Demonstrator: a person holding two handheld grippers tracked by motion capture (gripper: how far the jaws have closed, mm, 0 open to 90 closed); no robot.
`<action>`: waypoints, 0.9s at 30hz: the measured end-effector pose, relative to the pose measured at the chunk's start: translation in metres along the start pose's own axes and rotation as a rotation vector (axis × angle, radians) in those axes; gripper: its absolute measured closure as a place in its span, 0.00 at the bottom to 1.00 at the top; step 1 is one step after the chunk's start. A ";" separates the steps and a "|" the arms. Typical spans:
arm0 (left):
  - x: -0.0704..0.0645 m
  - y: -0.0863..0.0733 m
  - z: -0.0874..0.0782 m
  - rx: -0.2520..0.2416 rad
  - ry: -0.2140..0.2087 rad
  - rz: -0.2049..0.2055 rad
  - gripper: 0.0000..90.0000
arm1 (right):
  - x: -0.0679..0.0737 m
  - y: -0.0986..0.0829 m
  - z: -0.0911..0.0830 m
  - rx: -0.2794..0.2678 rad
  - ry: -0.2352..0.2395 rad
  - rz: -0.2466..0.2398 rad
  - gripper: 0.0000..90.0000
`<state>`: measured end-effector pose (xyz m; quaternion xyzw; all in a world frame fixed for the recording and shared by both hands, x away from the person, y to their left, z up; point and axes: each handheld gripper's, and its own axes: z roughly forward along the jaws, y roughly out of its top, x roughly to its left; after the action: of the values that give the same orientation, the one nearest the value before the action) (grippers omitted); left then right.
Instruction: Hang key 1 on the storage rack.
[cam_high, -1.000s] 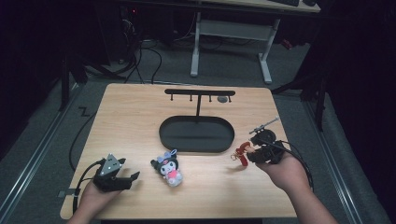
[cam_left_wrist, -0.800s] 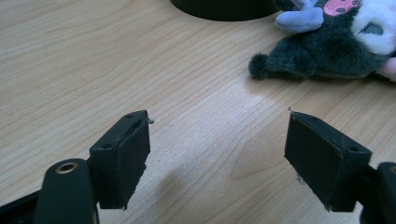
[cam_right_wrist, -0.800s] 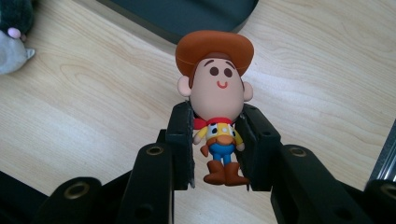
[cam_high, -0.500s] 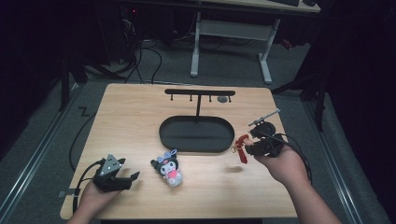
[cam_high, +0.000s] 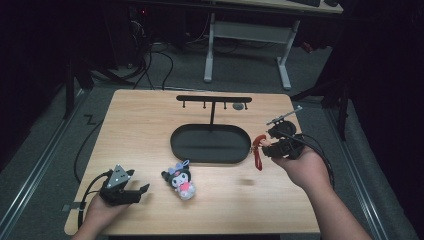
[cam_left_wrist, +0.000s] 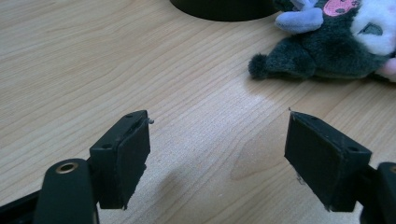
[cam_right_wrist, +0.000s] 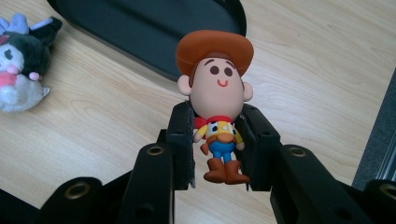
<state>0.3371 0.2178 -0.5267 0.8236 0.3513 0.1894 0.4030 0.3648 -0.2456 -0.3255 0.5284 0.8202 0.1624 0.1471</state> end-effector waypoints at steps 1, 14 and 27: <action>0.000 0.000 0.000 0.000 -0.001 0.000 0.25 | 0.000 0.001 -0.001 -0.003 -0.001 0.000 0.77; 0.001 -0.001 -0.002 0.000 -0.002 -0.003 0.25 | -0.004 0.023 -0.010 -0.034 -0.013 0.008 0.77; 0.002 -0.002 -0.002 0.001 0.000 -0.006 0.25 | -0.003 0.048 -0.017 -0.068 -0.019 0.009 0.77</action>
<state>0.3361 0.2211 -0.5264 0.8228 0.3537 0.1883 0.4031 0.3980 -0.2321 -0.2895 0.5285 0.8103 0.1858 0.1722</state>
